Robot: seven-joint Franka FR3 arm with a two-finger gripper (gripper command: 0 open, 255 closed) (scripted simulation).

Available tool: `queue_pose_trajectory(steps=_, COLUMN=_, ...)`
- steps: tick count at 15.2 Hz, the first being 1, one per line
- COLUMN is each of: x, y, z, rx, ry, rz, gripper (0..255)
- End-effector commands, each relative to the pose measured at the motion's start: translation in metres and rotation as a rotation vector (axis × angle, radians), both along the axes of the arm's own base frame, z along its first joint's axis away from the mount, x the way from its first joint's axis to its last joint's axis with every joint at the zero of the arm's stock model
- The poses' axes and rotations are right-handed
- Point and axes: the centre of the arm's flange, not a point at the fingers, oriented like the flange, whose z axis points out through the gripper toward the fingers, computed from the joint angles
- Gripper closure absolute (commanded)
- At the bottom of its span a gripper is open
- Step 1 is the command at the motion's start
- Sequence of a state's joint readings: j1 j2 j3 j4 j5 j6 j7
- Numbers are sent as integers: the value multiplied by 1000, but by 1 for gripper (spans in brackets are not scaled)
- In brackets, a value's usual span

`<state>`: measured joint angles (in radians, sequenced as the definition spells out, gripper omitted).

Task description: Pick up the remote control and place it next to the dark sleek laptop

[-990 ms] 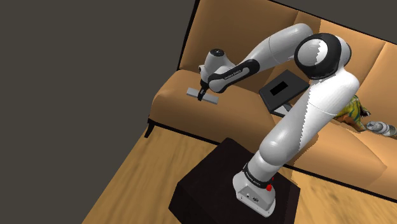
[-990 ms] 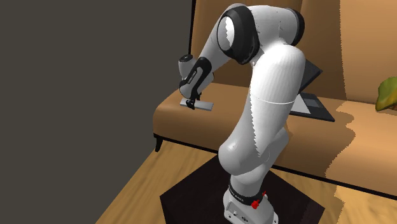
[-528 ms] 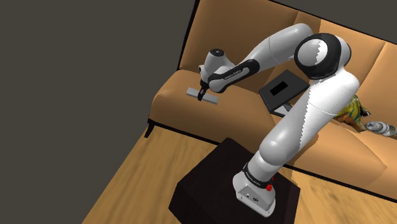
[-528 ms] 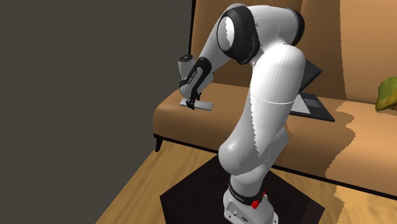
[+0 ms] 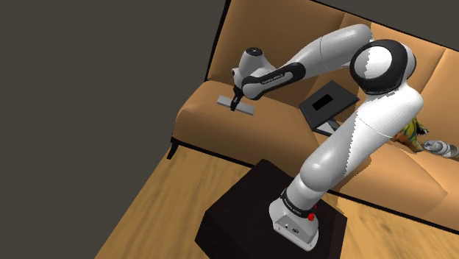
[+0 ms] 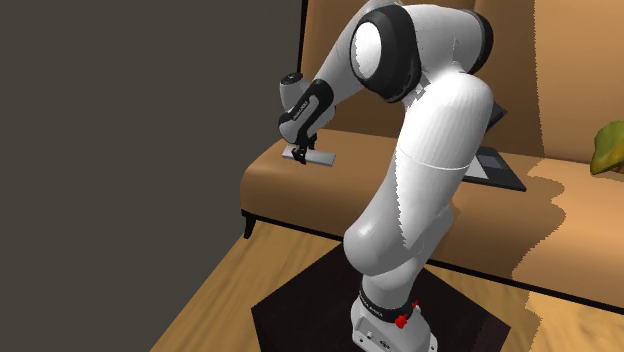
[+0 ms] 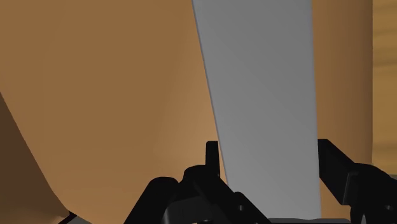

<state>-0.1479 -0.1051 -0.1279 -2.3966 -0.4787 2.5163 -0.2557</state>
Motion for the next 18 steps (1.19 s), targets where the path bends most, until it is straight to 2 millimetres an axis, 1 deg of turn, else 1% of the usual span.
queue_pose_trajectory(steps=1, x=0, y=-1, z=11, rx=0, ry=0, rz=0, gripper=255)
queue_pose_trajectory(steps=18, x=0, y=-1, z=101, rx=0, ry=0, rz=0, gripper=255)
